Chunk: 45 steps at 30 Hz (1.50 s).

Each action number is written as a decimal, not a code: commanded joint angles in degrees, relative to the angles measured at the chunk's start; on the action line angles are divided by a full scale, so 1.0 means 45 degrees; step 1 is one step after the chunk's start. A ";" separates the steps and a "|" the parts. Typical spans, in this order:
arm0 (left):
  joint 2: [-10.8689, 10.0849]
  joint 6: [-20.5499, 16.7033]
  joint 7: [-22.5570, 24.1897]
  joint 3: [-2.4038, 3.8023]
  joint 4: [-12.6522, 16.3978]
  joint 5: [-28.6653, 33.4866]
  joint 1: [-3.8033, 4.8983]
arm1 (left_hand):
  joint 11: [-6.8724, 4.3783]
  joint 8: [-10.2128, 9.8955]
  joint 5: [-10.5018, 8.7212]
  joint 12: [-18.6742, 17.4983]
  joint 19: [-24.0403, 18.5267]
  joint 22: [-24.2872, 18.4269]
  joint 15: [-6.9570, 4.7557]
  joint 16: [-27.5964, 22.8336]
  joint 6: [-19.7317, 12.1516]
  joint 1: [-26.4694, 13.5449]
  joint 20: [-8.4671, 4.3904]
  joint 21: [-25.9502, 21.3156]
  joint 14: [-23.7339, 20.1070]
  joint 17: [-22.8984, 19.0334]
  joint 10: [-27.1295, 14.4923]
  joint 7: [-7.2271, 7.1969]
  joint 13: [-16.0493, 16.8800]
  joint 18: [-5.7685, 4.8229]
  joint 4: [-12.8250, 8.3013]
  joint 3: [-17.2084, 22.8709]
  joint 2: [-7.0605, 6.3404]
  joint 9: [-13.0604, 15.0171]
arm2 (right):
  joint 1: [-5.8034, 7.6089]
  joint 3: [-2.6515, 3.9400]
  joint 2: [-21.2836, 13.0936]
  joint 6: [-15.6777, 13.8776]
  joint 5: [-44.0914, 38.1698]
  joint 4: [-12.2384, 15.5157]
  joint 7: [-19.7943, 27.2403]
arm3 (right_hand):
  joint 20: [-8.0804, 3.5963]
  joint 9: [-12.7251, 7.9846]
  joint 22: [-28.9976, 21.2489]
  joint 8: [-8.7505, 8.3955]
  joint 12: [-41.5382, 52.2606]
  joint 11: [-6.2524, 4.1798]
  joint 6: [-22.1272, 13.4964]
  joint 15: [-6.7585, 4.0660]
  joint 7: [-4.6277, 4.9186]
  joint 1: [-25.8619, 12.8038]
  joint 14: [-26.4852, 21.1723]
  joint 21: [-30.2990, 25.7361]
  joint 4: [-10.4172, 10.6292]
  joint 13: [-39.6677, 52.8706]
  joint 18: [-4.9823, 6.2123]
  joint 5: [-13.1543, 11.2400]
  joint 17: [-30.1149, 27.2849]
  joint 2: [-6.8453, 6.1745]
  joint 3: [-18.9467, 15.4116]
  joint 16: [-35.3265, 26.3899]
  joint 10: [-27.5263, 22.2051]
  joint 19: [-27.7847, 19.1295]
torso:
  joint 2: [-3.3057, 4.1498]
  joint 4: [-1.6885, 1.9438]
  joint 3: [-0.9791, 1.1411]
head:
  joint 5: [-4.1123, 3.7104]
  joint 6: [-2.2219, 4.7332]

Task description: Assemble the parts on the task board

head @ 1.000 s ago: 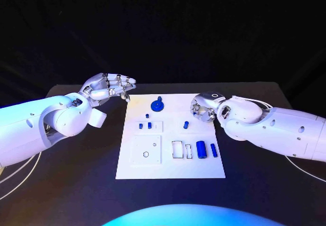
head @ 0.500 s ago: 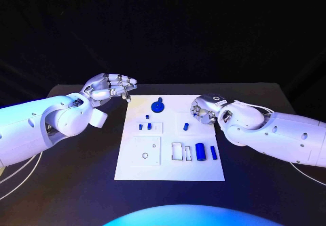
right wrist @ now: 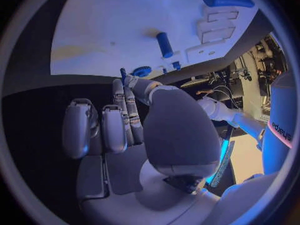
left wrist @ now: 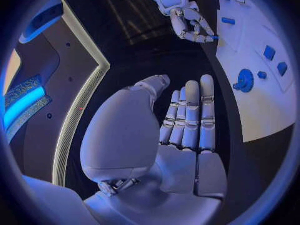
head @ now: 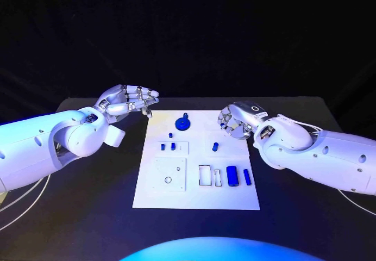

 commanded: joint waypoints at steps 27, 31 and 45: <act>0.0189 0.0081 0.0338 0.0005 0.0174 0.0179 -0.0058 | 0.0078 -0.0052 -0.0047 -0.0060 0.0120 -0.0027 0.0088 -0.0076 -0.0064 0.0093 0.0001 -0.0070 -0.0008 -0.0022 0.0019 0.0013 -0.0026 0.0184 -0.0091 0.0014 0.0047 -0.0011 | -0.1520 -0.0111 0.1661 -0.0683 0.0460 0.1866 0.1049 | -0.0036 0.0016 0.1289 -0.0126 -0.0103 -0.0017 -0.0042 -0.0065 0.0084 -0.0036 0.0600 -0.0062 -0.0207 -0.0054 -0.0215 0.0034 -0.0002 -0.0048 0.0070 0.0056 0.0026 0.0461 | 0.0043 0.0027 -0.0004 | 0.1025 -0.0262; 0.0197 0.0014 0.0341 0.0002 0.0229 0.0155 -0.0060 | 0.0076 -0.0045 -0.0042 -0.0059 0.0124 -0.0031 0.0086 -0.0084 -0.0053 0.0114 0.0000 -0.0075 -0.0009 -0.0024 0.0032 0.0011 -0.0031 0.0186 -0.0106 0.0017 0.0059 -0.0008 | -0.1767 -0.0157 0.1932 -0.0741 0.0430 0.1621 0.1115 | -0.0036 0.0018 0.1283 -0.0134 -0.0108 -0.0006 -0.0046 -0.0063 0.0099 -0.0051 0.0598 -0.0077 -0.0213 -0.0062 -0.0212 0.0030 -0.0009 -0.0053 0.0072 0.0055 0.0021 0.0458 | 0.0042 0.0025 0.0009 | 0.1105 -0.0329; 0.0217 -0.0002 0.0361 0.0000 0.0298 0.0142 -0.0061 | 0.0076 -0.0042 -0.0039 -0.0061 0.0126 -0.0032 0.0084 -0.0087 -0.0047 0.0126 -0.0001 -0.0076 -0.0009 -0.0025 0.0032 0.0011 -0.0034 0.0187 -0.0116 0.0018 0.0060 -0.0006 | -0.2037 -0.0208 0.2263 -0.0586 0.0305 0.1248 0.1043 | -0.0036 0.0022 0.1275 -0.0138 -0.0111 -0.0002 -0.0042 -0.0061 0.0107 -0.0059 0.0596 -0.0095 -0.0223 -0.0068 -0.0208 0.0030 -0.0016 -0.0054 0.0076 0.0054 0.0021 0.0454 | 0.0034 0.0014 -0.0004 | 0.1472 -0.0556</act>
